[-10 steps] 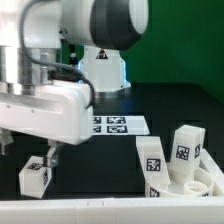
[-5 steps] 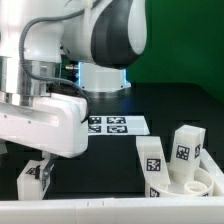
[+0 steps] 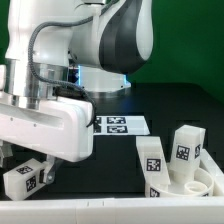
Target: Assemble stool
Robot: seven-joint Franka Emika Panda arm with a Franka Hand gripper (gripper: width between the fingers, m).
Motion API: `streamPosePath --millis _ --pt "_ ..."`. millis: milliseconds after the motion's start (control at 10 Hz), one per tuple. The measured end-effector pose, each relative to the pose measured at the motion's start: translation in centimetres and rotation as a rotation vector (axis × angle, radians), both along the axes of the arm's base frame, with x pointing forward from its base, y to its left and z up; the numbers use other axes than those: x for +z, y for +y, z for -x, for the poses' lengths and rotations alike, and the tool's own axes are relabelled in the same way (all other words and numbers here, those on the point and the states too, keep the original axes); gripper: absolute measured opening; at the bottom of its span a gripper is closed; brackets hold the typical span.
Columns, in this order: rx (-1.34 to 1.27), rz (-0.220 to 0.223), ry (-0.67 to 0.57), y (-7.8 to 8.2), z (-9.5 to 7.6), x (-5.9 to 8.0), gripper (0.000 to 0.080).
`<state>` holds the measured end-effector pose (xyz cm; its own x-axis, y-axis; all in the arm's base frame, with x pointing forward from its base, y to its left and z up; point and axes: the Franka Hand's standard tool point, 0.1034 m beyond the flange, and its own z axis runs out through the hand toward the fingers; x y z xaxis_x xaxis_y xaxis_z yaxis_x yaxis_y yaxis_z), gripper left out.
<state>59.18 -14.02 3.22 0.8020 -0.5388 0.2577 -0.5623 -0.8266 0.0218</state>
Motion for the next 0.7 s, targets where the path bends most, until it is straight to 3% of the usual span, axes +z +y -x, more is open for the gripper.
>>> streamPosePath --millis 200,300,400,600,700 --pt "0.026 -0.002 0.009 0.6 0.0 -0.1 0.0649" --pt "-0.018 -0.023 0.003 0.1 0.4 -0.3 0.0649" --pt "-0.095 -0.065 -0.008 -1.6 1.1 -0.7 0.0649" --pt "-0.159 -0.171 0.041 -2.3 2.0 -1.5 0.0649" --pt "-0.165 -0.179 0.044 -2.7 2.0 -1.5 0.0649"
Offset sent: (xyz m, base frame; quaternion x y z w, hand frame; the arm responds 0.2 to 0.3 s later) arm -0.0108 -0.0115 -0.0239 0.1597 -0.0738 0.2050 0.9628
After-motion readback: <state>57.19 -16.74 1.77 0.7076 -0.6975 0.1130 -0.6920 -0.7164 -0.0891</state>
